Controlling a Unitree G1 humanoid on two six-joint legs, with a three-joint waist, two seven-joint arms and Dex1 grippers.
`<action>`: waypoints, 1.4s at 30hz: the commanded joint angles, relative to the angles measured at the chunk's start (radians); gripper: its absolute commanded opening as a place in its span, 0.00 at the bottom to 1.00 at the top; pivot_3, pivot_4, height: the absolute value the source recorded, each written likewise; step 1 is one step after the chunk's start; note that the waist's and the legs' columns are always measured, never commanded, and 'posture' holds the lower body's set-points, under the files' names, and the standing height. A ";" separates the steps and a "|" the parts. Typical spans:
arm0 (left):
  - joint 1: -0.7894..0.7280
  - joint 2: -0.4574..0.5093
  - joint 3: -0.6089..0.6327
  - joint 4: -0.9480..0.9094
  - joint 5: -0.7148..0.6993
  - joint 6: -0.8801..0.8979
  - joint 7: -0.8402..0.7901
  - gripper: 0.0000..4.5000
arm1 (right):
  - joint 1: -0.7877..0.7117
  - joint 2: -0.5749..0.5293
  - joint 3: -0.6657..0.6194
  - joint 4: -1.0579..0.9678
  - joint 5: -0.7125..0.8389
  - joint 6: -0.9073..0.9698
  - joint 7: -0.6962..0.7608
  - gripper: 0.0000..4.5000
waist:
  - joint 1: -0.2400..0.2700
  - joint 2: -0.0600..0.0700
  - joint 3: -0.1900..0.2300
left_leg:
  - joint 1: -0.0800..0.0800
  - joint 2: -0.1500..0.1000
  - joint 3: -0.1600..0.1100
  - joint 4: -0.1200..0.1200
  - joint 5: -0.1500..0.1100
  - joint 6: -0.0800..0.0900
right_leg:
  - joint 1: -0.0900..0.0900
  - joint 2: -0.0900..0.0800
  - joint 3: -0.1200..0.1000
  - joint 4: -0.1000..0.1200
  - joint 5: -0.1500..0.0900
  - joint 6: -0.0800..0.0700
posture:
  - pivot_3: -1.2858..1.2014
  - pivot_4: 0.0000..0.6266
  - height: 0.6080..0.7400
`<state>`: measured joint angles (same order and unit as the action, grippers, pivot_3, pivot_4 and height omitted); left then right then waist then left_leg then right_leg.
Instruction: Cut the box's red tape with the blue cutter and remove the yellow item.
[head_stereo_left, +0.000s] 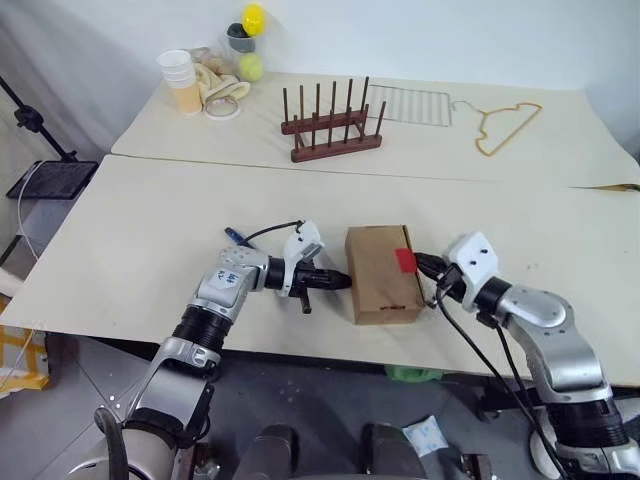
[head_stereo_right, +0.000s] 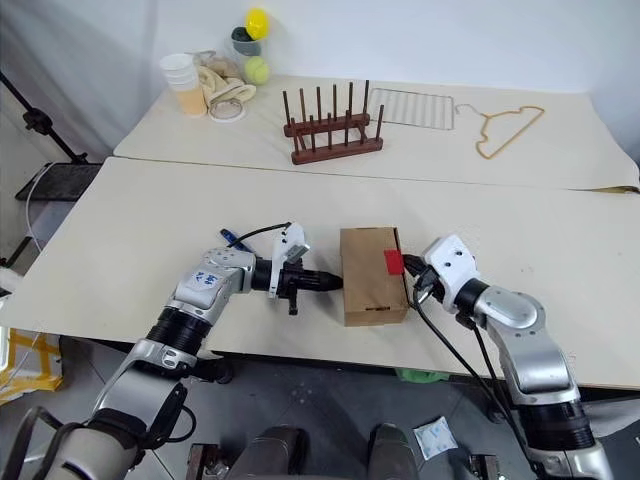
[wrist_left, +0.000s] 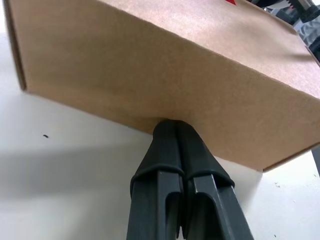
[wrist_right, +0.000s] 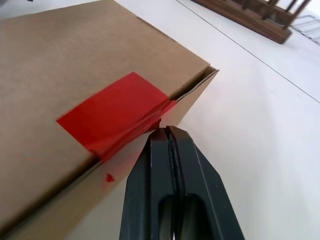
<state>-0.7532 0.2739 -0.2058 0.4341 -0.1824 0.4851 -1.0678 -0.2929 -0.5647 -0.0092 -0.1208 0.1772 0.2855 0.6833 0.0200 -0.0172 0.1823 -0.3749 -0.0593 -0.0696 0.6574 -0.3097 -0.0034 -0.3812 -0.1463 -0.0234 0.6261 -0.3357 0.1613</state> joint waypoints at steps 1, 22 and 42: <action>0.003 -0.023 0.000 -0.064 -0.020 0.001 0.012 0.00 | -0.095 0.007 0.068 0.103 -0.013 -0.073 0.090 0.00 | -0.001 0.000 0.000 | 0.000 0.000 0.000 0.000 0.000 0.000 | 0.000 0.000 0.000 0.000 0.000 0.000 | 0.52 0.24 1.00; 0.043 0.190 0.163 -0.186 -0.093 -0.383 -0.124 0.00 | -0.155 -0.156 -0.114 0.172 0.105 -0.125 0.236 0.00 | -0.020 0.001 0.000 | -0.003 0.003 0.000 0.000 0.000 -0.001 | -0.003 -0.001 -0.001 0.000 0.000 0.000 | 0.52 0.24 1.00; 0.615 0.513 0.876 -0.126 -0.242 -0.228 0.245 0.95 | 0.227 -0.002 -0.180 -0.388 0.434 -0.169 0.294 1.00 | -0.040 0.001 0.001 | 0.000 0.006 0.000 -0.004 -0.001 -0.001 | -0.003 -0.001 0.000 0.000 0.000 0.000 | 0.52 0.24 1.00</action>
<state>-0.1596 0.7804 0.6236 0.3548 -0.3997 0.2516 -0.8570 -0.0419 -0.5753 -0.1792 -0.4696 0.5767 0.1378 0.9892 -0.0199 -0.0159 0.1832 -0.3745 -0.0531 -0.0698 0.6531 -0.3108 -0.0045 -0.3834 -0.1479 -0.0230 0.6259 -0.3357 0.1612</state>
